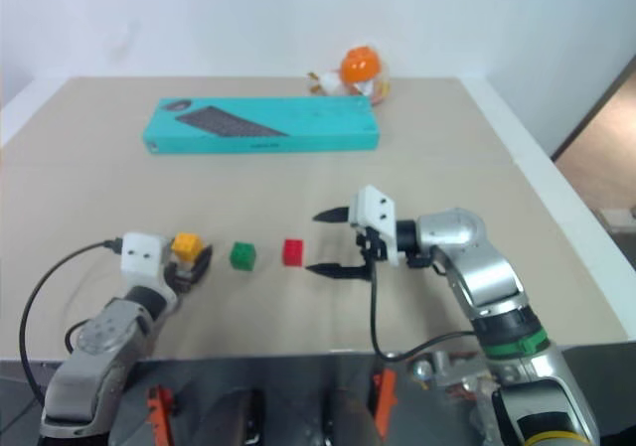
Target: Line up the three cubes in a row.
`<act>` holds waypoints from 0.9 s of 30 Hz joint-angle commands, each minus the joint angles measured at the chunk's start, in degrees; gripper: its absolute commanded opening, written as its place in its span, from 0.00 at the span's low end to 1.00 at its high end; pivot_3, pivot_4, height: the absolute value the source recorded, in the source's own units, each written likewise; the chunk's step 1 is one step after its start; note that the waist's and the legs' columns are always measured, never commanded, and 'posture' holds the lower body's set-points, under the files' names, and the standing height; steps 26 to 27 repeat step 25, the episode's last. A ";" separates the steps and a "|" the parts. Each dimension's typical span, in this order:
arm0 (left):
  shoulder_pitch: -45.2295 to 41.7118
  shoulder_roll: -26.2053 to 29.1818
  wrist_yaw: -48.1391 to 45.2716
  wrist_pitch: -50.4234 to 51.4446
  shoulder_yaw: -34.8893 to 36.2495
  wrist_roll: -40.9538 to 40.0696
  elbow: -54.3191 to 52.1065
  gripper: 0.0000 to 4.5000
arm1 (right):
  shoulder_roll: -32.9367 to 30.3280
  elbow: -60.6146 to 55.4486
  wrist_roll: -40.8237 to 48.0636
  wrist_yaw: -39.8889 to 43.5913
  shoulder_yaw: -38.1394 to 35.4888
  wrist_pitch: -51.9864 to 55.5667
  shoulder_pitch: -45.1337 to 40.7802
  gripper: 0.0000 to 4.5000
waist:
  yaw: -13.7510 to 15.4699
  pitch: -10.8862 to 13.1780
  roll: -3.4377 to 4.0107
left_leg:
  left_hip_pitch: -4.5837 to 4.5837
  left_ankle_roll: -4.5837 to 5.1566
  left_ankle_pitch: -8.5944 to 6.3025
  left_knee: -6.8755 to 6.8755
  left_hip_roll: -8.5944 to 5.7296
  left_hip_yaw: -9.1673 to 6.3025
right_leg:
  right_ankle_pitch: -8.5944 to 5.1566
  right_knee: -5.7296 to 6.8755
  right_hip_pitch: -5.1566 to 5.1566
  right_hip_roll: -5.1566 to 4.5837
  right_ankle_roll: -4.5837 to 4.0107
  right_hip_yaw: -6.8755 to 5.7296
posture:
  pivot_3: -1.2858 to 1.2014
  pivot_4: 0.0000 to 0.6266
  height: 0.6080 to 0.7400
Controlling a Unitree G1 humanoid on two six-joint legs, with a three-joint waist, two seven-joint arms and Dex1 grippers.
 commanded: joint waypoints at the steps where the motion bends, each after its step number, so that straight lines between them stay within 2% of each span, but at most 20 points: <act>1: 0.05 3.26 -3.13 0.87 4.78 -3.63 -5.17 0.99 | -0.19 -2.51 1.47 -0.35 -2.51 0.00 -0.10 1.00 | -0.03 0.01 -0.02 | -0.02 0.00 0.00 -0.01 0.01 0.00 | 0.00 -0.02 -0.01 0.01 0.00 0.00 | 0.52 0.24 1.00; 6: -6.66 8.94 -9.96 1.98 9.87 -11.40 -2.48 0.99 | 1.31 -2.73 4.85 -2.27 -4.76 3.15 -1.33 1.00 | 0.07 0.02 -0.02 | -0.05 -0.02 -0.01 -0.09 0.03 -0.07 | -0.01 -0.04 -0.05 0.06 -0.02 -0.06 | 0.52 0.24 1.00; 8: -10.18 12.04 -15.82 2.03 10.40 -15.03 0.67 0.99 | 1.73 -1.85 5.08 -2.70 -5.28 3.27 -2.12 1.00 | 0.09 0.02 -0.03 | -0.07 0.00 0.00 -0.06 0.01 -0.10 | 0.00 -0.04 -0.02 0.04 -0.02 -0.10 | 0.52 0.24 1.00; 12: -14.58 20.48 -30.83 -1.47 6.51 -16.08 9.65 0.99 | 3.11 0.46 4.50 -4.35 -5.79 2.02 -3.30 1.00 | -0.19 0.03 -0.02 | -0.03 0.00 0.00 -0.06 -0.03 0.08 | 0.06 -0.16 -0.04 0.04 0.02 -0.07 | 0.52 0.24 1.00; 16: -23.92 25.25 -42.27 -7.89 2.46 -13.04 27.20 0.99 | 6.91 5.69 0.82 -7.99 -4.60 -2.02 -5.08 1.00 | -0.12 0.03 -0.02 | -0.06 0.01 -0.01 -0.09 -0.02 0.13 | 0.10 -0.23 -0.07 0.07 0.07 -0.06 | 0.52 0.24 1.00; 18: -29.34 25.52 -45.95 -12.72 -0.66 -9.83 35.30 0.99 | 9.31 8.69 -0.55 -10.23 -4.44 -3.17 -5.87 1.00 | -0.09 0.04 -0.04 | -0.16 0.01 -0.01 -0.09 0.01 0.17 | 0.12 -0.24 -0.12 0.16 0.02 -0.16 | 0.52 0.24 1.00; 23: -40.29 21.58 -44.65 -20.43 -5.99 -2.17 50.01 0.99 | 12.12 14.44 -5.15 -13.30 -3.54 -7.17 -6.94 1.00 | 0.03 0.04 -0.04 | -0.27 0.01 -0.01 -0.09 -0.05 0.21 | 0.25 -0.26 -0.10 0.10 0.33 -0.17 | 0.52 0.24 1.00; 27: -42.54 20.15 -44.90 -24.42 -6.84 -0.41 54.02 0.99 | 12.65 15.14 -5.69 -13.92 -3.73 -7.69 -7.01 1.00 | 0.01 0.04 -0.03 | -0.30 0.07 -0.06 -0.09 -0.06 0.23 | 0.28 -0.28 -0.13 0.07 0.35 -0.07 | 0.52 0.24 1.00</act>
